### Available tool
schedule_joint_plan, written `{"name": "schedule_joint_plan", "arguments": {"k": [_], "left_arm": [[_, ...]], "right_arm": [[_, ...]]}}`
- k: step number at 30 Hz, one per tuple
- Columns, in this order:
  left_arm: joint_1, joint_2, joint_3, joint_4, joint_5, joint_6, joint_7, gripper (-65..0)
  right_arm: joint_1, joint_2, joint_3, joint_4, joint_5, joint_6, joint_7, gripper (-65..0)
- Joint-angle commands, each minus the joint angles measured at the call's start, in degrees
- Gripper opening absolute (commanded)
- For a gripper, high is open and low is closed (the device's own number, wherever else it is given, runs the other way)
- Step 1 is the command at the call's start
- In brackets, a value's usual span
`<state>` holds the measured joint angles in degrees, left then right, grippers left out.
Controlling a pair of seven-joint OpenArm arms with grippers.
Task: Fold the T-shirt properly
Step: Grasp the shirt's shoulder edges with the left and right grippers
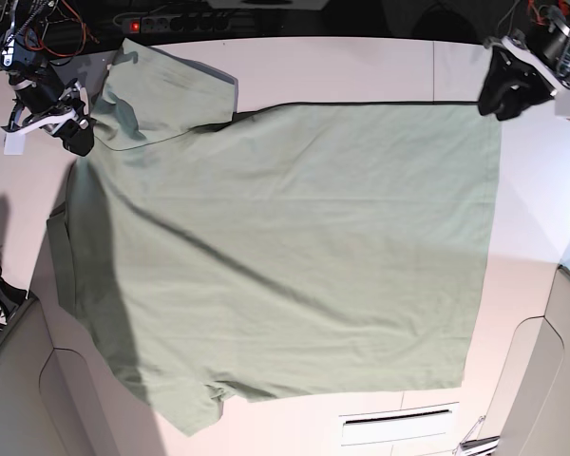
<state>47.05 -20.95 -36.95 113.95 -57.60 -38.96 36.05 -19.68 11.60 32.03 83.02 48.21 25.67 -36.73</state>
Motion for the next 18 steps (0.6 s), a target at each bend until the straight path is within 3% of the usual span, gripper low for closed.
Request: {"name": "schedule_joint_plan", "arguments": {"k": [1, 5, 9, 18], "left_arm": [[-0.61, -0.66, -1.22, 0.59, -0.85, 0.72, -0.17, -37.5], [-4.98, -0.66, -2.12, -1.11, 2.47, 4.33, 0.83, -26.6], [-8.79, -0.68, -2.08, -5.97, 3.65, 6.99, 0.59, -26.1], [-14.34, -0.66, -2.05, -21.92, 3.52, 7.06, 0.66, -26.1]], "right_arm": [[0.00, 0.61, 0.22, 0.66, 0.28, 0.24, 0.02, -65.0], [-0.02, 0.59, 0.22, 0.66, 1.88, 0.24, 0.04, -65.0], [0.00, 0.59, 0.22, 0.66, 1.95, 0.24, 0.04, -65.0], [0.00, 0.61, 0.22, 0.66, 1.95, 0.24, 0.02, -65.0]]}}
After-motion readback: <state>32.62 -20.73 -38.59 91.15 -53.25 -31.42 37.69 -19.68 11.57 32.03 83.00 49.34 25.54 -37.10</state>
